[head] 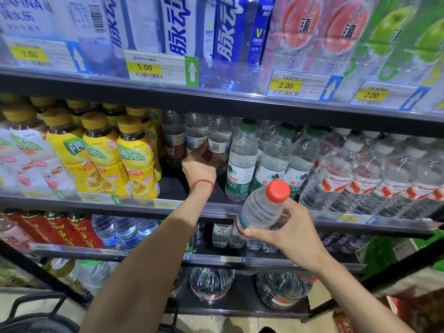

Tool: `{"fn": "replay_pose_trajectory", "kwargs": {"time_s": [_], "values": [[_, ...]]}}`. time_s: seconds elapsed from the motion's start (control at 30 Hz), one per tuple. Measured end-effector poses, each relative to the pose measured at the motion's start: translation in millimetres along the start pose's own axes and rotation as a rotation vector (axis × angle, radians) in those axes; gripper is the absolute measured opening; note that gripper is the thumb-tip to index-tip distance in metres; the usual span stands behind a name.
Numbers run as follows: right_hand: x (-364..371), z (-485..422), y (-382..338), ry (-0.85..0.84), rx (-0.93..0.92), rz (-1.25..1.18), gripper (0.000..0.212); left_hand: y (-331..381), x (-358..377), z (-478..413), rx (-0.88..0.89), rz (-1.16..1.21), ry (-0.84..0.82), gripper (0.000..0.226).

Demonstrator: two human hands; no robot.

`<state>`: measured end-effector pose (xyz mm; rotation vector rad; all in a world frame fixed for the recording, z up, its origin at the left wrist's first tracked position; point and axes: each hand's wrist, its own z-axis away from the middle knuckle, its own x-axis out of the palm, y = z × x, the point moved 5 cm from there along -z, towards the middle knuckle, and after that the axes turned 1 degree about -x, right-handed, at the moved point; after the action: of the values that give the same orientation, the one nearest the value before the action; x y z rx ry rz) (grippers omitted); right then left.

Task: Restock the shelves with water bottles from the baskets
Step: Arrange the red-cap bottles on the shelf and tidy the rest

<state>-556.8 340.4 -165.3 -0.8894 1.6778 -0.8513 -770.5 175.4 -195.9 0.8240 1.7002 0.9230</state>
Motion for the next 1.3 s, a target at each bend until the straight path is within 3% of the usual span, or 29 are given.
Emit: {"fn": "replay_pose_trajectory", "kwargs": {"time_s": [0.07, 0.17, 0.3, 0.53, 0.83, 1.17, 1.3], "values": [[1, 0, 0, 0.001, -0.004, 0.007, 0.052, 4, -4, 3, 0.037, -0.005, -0.035, 0.014], [2, 2, -2, 0.003, -0.005, 0.001, 0.052, -1, -20, 5, -0.010, 0.157, 0.049, 0.023], [4, 8, -15, 0.003, 0.008, -0.027, 0.055, 2, -46, 18, 0.018, -0.027, -0.023, 0.021], [14, 16, -50, -0.014, 0.005, -0.045, 0.056, 21, -129, 71, 0.267, -0.368, -0.221, 0.039], [44, 19, -71, -0.054, -0.072, 0.042, 0.064, 10, -205, 132, 0.611, -0.864, -0.310, 0.054], [83, -24, -88, 0.003, -0.246, 0.007, 0.063, 11, -244, 151, 0.678, -0.893, -0.189, 0.046], [106, -55, -85, 0.076, -0.282, -0.044, 0.060, 12, -246, 140, 0.564, -0.924, -0.212, 0.050]]}}
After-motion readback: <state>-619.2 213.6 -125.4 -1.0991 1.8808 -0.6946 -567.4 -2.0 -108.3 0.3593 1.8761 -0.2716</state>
